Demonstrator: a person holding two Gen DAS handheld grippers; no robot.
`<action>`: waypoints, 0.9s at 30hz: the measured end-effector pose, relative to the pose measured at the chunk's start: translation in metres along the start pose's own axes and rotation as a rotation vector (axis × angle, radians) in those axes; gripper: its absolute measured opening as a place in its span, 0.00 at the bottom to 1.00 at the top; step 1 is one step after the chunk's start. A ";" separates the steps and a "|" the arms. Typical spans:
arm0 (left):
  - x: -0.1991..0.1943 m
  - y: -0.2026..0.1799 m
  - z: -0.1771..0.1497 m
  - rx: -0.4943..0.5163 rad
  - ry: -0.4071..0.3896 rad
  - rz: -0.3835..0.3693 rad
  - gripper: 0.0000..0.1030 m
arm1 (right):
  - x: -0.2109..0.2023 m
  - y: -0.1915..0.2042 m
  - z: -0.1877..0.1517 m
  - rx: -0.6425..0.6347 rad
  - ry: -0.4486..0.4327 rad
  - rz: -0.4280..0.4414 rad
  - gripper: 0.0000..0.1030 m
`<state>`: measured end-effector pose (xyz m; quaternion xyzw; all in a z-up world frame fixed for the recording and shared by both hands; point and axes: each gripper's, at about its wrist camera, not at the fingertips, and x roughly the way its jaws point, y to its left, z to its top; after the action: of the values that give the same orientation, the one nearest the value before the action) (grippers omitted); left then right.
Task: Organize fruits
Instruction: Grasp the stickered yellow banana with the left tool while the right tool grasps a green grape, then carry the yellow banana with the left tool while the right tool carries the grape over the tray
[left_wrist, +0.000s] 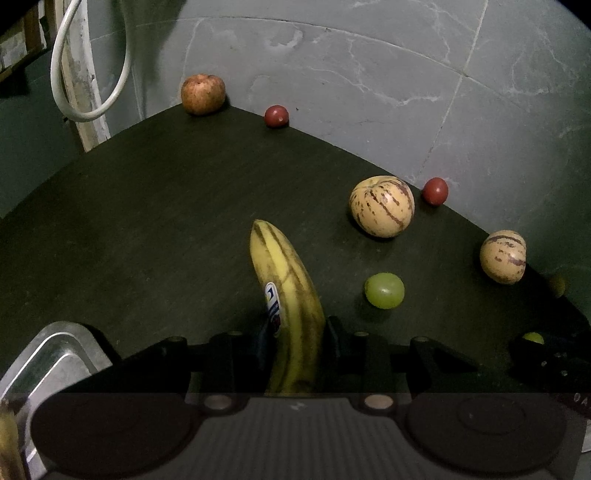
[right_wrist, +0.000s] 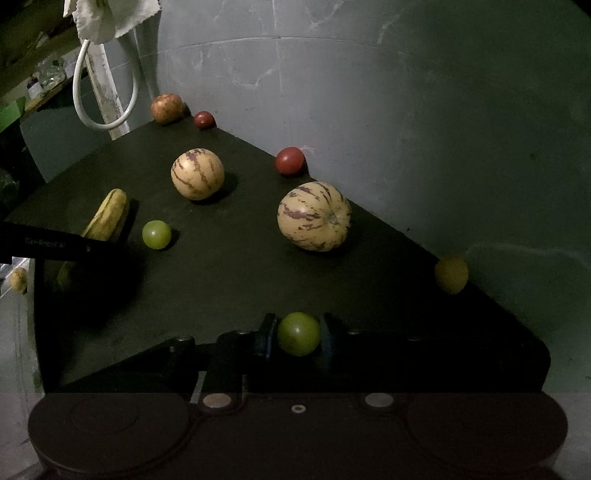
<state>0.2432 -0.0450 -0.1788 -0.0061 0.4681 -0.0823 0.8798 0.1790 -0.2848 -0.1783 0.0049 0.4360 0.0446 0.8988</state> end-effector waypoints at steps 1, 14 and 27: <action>-0.001 0.000 0.000 0.002 -0.002 0.003 0.33 | -0.001 0.001 0.000 0.001 -0.001 0.002 0.24; -0.045 -0.001 0.001 -0.001 -0.069 0.007 0.33 | -0.038 0.021 0.017 -0.023 -0.078 0.074 0.24; -0.126 -0.003 -0.011 -0.045 -0.174 0.053 0.33 | -0.120 0.046 0.044 -0.095 -0.225 0.191 0.24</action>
<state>0.1646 -0.0280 -0.0813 -0.0204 0.3914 -0.0475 0.9188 0.1360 -0.2477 -0.0548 0.0090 0.3274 0.1495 0.9329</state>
